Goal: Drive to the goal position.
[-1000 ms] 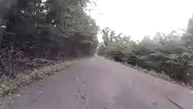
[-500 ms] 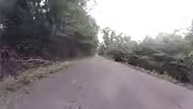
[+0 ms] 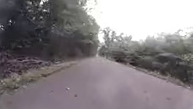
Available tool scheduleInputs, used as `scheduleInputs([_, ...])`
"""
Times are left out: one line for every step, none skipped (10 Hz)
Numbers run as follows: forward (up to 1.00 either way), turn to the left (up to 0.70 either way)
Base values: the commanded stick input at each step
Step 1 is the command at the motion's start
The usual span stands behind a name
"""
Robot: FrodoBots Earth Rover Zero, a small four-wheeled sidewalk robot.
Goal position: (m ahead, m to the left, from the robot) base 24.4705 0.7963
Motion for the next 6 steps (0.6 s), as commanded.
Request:
scheduleInputs([0.7,0.0])
scheduleInputs([0.7,0.0])
scheduleInputs([0.7,0.01])
scheduleInputs([0.7,0.05])
scheduleInputs([0.7,0.1])
scheduleInputs([0.7,0.15])
